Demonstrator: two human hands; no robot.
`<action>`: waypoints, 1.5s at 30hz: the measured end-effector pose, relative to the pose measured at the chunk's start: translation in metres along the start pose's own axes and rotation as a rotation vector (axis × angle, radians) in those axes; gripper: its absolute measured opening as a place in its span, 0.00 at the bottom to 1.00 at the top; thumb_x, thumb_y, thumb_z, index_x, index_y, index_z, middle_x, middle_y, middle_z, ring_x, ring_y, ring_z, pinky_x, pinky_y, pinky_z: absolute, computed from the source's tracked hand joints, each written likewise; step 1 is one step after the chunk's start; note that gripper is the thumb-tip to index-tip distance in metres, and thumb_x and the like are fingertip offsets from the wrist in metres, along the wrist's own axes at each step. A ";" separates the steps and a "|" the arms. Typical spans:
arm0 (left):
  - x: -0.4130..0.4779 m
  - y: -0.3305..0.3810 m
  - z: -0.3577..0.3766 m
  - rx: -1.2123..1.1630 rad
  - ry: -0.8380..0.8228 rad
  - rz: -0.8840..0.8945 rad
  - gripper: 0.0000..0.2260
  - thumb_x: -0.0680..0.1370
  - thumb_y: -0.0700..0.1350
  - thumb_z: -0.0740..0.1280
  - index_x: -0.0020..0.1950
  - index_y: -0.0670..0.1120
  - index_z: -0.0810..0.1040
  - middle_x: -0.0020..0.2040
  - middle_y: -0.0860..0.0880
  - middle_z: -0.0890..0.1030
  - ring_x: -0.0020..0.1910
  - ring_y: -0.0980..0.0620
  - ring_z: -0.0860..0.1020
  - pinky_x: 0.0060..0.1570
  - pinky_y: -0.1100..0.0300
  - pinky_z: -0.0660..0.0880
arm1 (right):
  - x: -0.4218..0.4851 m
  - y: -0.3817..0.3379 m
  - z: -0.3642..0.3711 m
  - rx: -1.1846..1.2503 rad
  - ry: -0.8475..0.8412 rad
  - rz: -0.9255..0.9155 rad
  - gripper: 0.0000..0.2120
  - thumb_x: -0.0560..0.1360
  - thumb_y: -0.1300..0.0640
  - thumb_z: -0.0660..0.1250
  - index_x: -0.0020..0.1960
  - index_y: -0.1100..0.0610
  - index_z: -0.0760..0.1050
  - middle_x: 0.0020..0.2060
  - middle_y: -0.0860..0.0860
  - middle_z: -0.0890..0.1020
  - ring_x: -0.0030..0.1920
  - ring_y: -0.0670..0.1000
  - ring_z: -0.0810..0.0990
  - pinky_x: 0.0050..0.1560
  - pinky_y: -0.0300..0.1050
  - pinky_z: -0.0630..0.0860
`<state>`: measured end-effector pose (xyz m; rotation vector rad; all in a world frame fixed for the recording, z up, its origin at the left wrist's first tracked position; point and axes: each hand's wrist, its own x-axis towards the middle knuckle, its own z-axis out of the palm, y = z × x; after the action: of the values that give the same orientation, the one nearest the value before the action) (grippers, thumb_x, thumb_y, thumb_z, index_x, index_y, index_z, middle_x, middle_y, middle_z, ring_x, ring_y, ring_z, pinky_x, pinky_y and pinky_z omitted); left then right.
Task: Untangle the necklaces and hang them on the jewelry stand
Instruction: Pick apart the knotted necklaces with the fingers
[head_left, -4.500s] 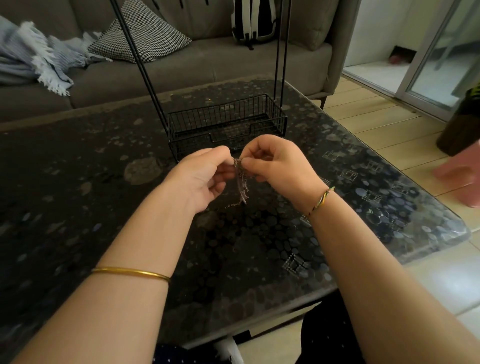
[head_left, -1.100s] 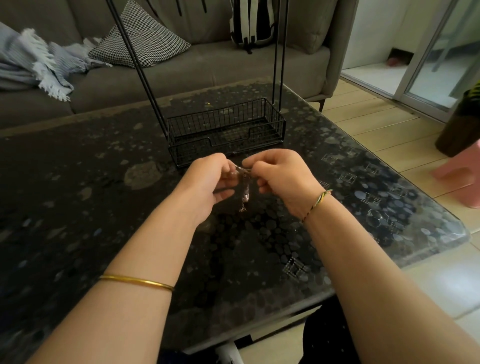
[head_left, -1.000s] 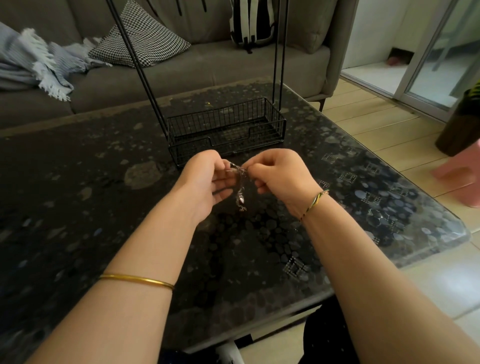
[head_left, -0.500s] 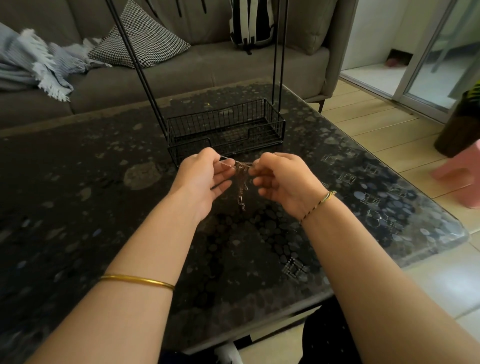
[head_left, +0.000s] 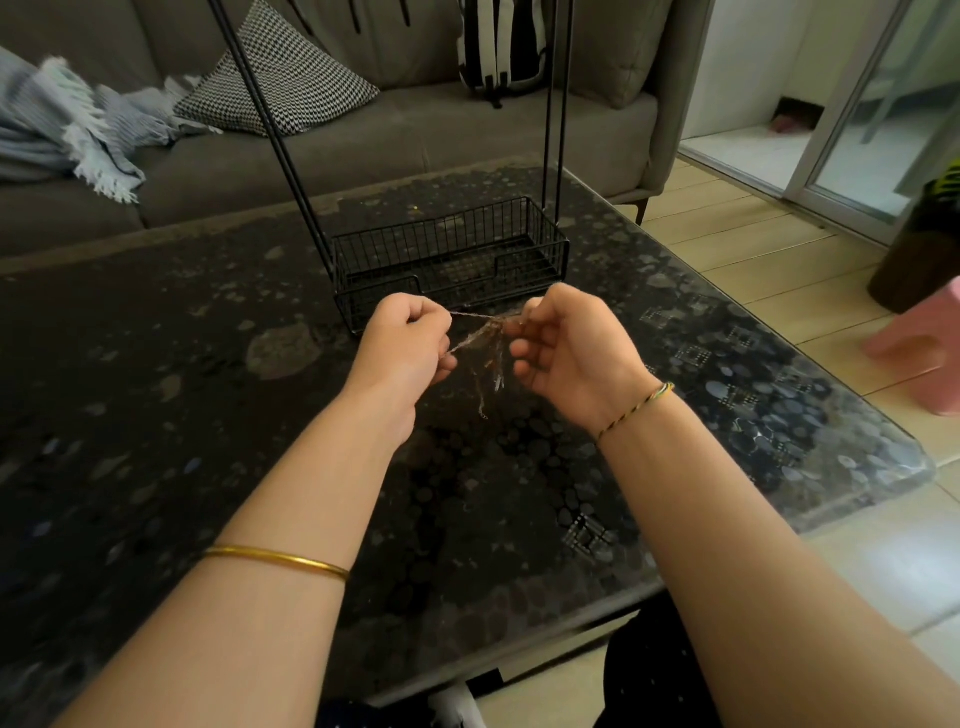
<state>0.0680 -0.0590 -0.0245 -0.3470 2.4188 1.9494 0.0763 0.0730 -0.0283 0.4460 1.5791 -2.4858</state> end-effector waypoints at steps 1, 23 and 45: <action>0.000 0.000 0.000 0.026 0.006 0.013 0.04 0.81 0.41 0.61 0.48 0.47 0.74 0.36 0.51 0.72 0.36 0.54 0.73 0.43 0.59 0.77 | 0.000 0.000 0.000 0.042 0.014 -0.012 0.09 0.73 0.63 0.56 0.34 0.56 0.69 0.31 0.51 0.75 0.29 0.47 0.70 0.32 0.40 0.68; 0.000 0.004 -0.005 -0.126 0.010 -0.095 0.07 0.79 0.34 0.63 0.48 0.43 0.78 0.46 0.45 0.78 0.41 0.54 0.78 0.47 0.55 0.81 | 0.010 0.009 -0.007 -0.872 0.275 -0.486 0.07 0.78 0.64 0.57 0.50 0.56 0.72 0.40 0.47 0.74 0.35 0.43 0.72 0.29 0.28 0.69; -0.002 0.002 0.006 0.268 -0.123 -0.116 0.27 0.82 0.61 0.50 0.42 0.45 0.81 0.38 0.48 0.82 0.35 0.52 0.70 0.44 0.56 0.67 | 0.006 0.006 -0.005 -0.246 0.052 -0.254 0.08 0.76 0.68 0.61 0.47 0.57 0.73 0.36 0.51 0.77 0.32 0.45 0.75 0.32 0.38 0.72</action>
<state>0.0690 -0.0526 -0.0234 -0.3392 2.4752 1.5290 0.0733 0.0748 -0.0369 0.2914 2.0459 -2.4194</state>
